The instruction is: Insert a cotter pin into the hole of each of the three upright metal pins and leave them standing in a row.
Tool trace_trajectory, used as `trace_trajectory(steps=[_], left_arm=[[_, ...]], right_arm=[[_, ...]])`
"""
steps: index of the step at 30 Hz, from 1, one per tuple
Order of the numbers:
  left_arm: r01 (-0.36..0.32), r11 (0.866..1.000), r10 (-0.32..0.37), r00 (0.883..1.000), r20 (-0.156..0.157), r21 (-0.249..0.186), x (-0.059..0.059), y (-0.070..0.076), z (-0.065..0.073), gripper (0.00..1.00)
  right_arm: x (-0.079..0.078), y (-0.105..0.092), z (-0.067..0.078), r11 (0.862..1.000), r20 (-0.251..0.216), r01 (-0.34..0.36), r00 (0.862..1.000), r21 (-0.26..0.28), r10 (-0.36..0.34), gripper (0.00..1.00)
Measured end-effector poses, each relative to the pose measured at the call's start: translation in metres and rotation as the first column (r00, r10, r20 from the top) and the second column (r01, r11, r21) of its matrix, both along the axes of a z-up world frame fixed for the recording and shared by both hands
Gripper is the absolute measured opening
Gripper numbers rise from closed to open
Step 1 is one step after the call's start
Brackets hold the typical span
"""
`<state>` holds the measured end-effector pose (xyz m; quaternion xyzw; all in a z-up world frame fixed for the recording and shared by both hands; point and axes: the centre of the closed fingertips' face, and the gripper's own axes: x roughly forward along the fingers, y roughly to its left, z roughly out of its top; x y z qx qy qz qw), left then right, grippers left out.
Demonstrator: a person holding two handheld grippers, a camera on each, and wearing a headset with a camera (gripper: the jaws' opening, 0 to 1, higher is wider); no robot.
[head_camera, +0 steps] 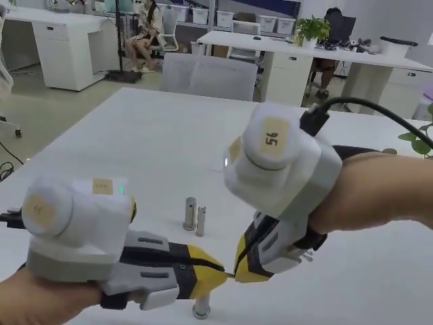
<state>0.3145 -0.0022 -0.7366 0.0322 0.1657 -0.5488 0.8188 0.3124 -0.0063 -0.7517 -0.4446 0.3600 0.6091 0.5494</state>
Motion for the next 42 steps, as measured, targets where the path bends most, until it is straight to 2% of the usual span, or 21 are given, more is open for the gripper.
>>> trace_trajectory(steps=[13, 24, 42], left_arm=[[-0.004, 1.000, 0.003, 0.999, -0.046, -0.016, -0.0022, 0.0000, -0.0003, 0.02], [-0.004, 1.000, 0.003, 0.999, -0.049, -0.019, 0.0000, 0.0018, -0.0001, 0.01], [-0.002, 0.999, 0.000, 0.999, -0.047, -0.033, 0.0005, 0.0008, 0.0033, 0.00]], right_arm=[[-0.0006, 0.0012, 0.0020, 1.000, 0.014, -0.016, 1.000, -0.001, 0.016, 0.02], [0.0018, 0.0029, 0.0030, 1.000, 0.030, -0.023, 0.999, 0.000, 0.023, 0.03], [0.0014, 0.0015, 0.0053, 1.000, 0.020, -0.016, 1.000, 0.004, 0.016, 0.03]])
